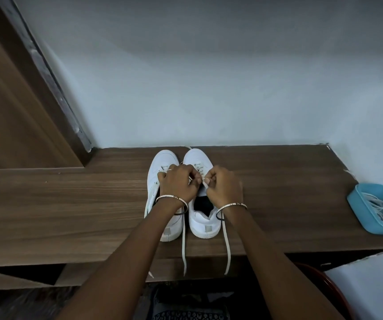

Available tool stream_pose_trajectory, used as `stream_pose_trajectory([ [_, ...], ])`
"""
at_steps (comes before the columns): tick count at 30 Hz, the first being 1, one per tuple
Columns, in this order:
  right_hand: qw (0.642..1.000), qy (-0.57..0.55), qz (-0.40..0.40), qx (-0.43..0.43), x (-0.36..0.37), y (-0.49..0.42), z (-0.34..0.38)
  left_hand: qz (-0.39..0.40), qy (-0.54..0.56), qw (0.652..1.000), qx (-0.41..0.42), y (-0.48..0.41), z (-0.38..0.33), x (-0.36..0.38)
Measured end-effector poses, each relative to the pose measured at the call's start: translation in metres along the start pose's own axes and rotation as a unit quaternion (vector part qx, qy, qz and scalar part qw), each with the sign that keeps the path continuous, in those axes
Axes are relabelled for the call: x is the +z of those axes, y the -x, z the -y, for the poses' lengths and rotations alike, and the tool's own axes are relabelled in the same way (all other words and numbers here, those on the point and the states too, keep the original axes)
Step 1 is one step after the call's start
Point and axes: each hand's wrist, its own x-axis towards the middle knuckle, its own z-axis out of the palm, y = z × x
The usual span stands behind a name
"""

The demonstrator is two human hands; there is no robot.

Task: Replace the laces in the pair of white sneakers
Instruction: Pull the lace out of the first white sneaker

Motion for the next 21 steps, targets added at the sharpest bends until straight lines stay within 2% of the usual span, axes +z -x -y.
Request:
stream_pose_trajectory([
  [3,0.993,-0.074,0.004,0.088,0.006,0.002,-0.005,0.007,0.053,0.998,-0.027,0.003,0.007,0.000],
  [7,0.960,-0.225,-0.002,0.165,0.011,0.005,-0.018,0.033,0.085,0.996,-0.017,0.007,0.016,-0.001],
  [11,0.961,-0.251,-0.032,0.116,0.008,0.012,-0.025,0.039,0.066,0.997,0.018,0.008,0.014,-0.003],
  [13,0.962,-0.263,-0.019,0.073,0.010,0.012,-0.024,0.034,0.047,0.998,0.035,0.009,0.012,-0.003],
  [17,0.977,-0.213,-0.018,-0.010,0.015,0.000,-0.019,-0.011,0.027,0.999,0.040,0.009,0.010,-0.001],
  [19,0.980,-0.196,-0.023,0.001,0.015,-0.005,-0.018,-0.006,0.046,0.999,0.023,0.008,0.012,-0.002],
  [21,0.968,-0.243,-0.010,0.063,0.013,-0.007,-0.016,0.037,0.074,0.997,-0.002,0.009,0.015,-0.004],
])
